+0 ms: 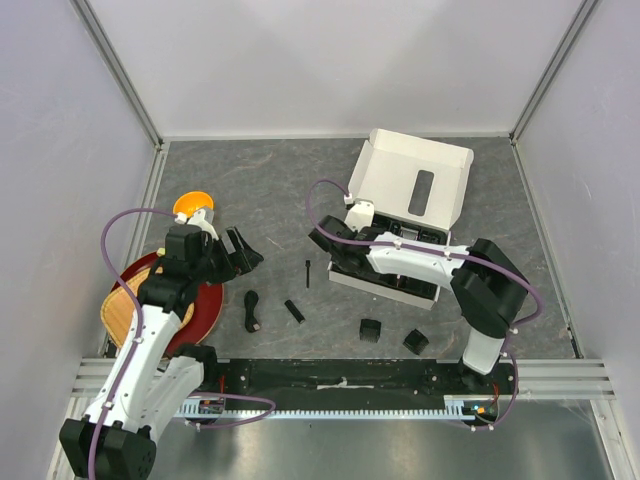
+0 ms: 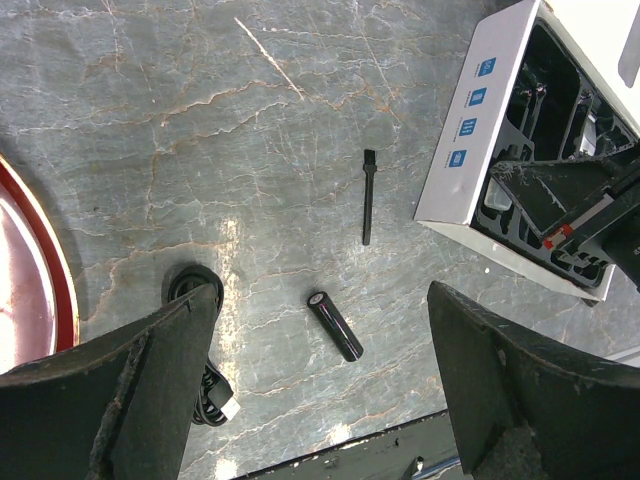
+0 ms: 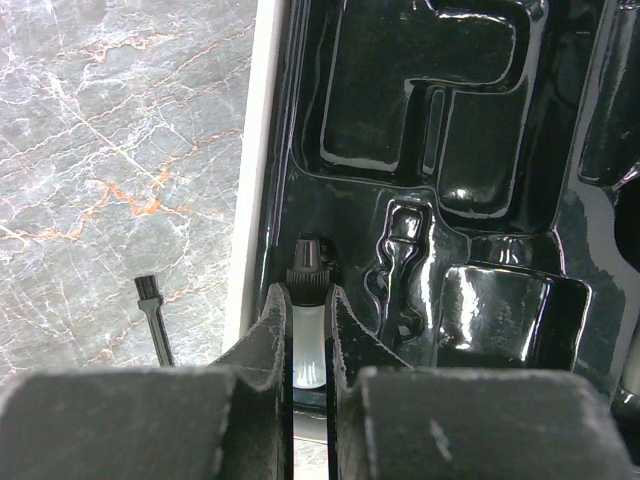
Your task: Sort the hair-cutting tools
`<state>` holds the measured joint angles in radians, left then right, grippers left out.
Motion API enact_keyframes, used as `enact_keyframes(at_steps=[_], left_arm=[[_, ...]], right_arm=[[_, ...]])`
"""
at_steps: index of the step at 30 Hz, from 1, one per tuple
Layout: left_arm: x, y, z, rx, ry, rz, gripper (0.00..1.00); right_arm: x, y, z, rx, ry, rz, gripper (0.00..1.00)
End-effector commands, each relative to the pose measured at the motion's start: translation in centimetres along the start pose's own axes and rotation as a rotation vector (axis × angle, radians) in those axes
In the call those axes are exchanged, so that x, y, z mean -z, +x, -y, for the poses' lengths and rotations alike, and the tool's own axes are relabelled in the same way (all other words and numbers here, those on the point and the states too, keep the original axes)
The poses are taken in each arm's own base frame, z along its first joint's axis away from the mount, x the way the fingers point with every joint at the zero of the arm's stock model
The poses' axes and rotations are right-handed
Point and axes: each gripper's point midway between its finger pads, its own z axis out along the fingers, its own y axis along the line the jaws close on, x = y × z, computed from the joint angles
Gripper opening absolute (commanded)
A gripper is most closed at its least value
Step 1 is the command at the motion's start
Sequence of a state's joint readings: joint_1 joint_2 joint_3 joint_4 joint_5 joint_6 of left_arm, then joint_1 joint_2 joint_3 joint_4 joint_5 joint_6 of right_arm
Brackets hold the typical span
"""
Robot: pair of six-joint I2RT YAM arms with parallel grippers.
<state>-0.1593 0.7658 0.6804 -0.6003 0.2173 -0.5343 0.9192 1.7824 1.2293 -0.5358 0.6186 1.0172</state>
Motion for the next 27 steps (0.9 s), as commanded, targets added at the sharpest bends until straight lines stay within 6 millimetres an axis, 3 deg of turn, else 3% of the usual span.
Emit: enact_keyframes(at_steps=[1, 9, 13, 17, 24, 27], left_arm=[[0.2, -0.2, 0.8, -0.005, 0.032, 0.001, 0.92], [0.3, -0.3, 0.8, -0.005, 0.033, 0.004, 0.92], [0.3, -0.3, 0.8, -0.006, 0.033, 0.006, 0.92], [0.3, -0.3, 0.8, -0.006, 0.033, 0.008, 0.92], [0.3, -0.3, 0.8, -0.008, 0.034, 0.009, 0.92], [0.4, -0.4, 0.9, -0.007, 0.035, 0.011, 0.92]], right_arm=[[-0.4, 0.5, -1.2, -0.025, -0.023, -0.009, 0.07], [0.1, 1.3, -0.3, -0.030, 0.023, -0.015, 0.13], [0.6, 0.9, -0.1, -0.041, 0.031, 0.001, 0.32], [1.7, -0.1, -0.4, -0.052, 0.011, 0.039, 0.45], [3.0, -2.3, -0.8, -0.052, -0.015, 0.089, 0.43], [3.1, -2.8, -1.0, -0.034, -0.016, 0.103, 0.36]])
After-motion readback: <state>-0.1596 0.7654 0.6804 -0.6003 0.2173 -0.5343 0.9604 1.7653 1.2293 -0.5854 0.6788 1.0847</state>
